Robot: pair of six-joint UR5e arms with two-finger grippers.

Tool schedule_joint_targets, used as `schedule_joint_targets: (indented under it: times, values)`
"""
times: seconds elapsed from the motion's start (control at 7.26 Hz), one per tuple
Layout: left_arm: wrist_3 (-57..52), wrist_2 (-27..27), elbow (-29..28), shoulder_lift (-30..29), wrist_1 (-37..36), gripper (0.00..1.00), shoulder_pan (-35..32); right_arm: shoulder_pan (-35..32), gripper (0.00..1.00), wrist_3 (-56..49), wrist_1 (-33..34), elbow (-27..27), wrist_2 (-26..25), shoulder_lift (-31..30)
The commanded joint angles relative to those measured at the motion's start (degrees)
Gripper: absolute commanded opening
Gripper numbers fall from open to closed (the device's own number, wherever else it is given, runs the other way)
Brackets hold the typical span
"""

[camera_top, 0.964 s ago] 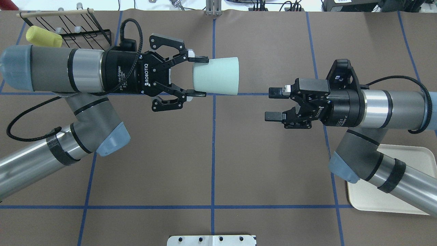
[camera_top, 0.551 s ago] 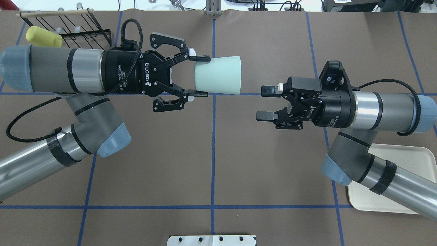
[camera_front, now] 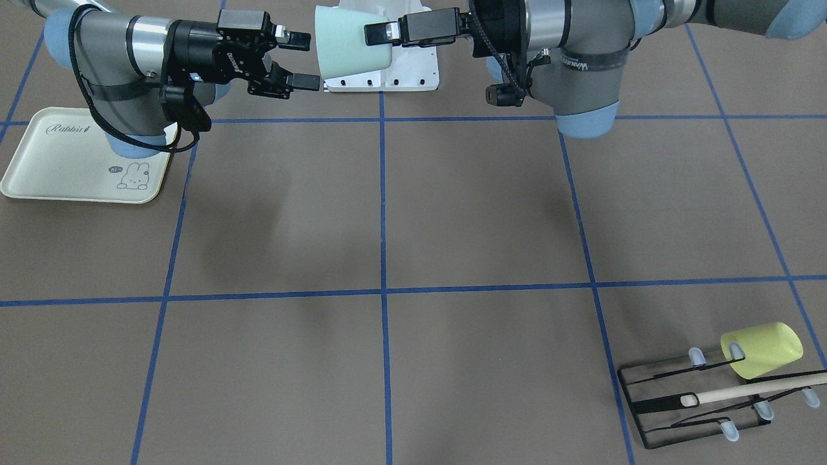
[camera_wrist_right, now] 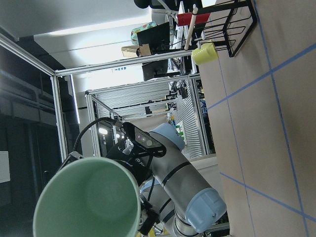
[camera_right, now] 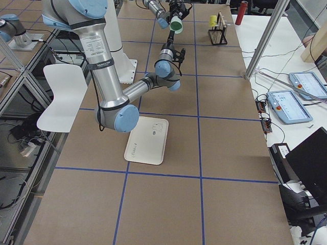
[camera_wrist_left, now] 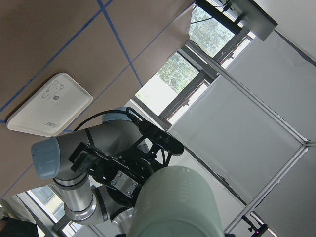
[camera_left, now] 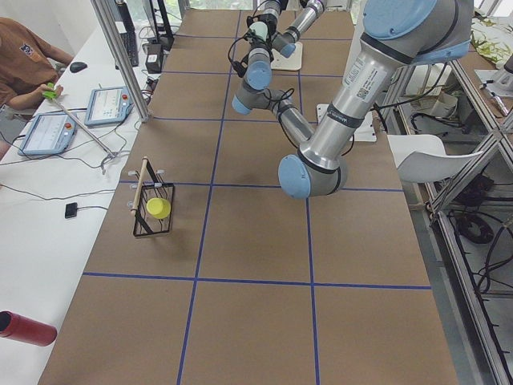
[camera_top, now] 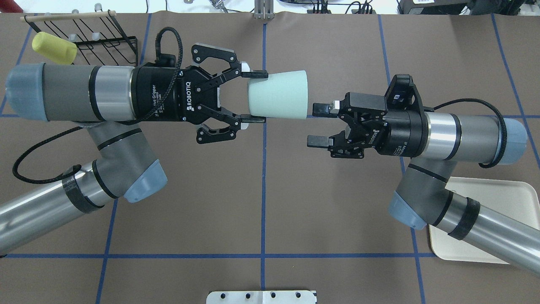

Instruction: Left arm grabs green cup and hands to right arm on tray

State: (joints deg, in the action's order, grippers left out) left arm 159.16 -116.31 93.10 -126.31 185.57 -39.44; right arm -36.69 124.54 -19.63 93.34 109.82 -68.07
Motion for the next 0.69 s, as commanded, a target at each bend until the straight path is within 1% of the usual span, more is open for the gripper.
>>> schedule_joint_targets:
  times: [0.0,0.55]
  values:
    - [-0.08,0.2,-0.02,0.02,-0.12,0.0,0.24,0.04,0.94,0.09,0.12,-0.26,-0.05,0.22]
    - [0.09,0.2,0.15,0.02,-0.21,0.0,0.85,0.04,0.94,0.09,0.12,-0.35,-0.13,0.4]
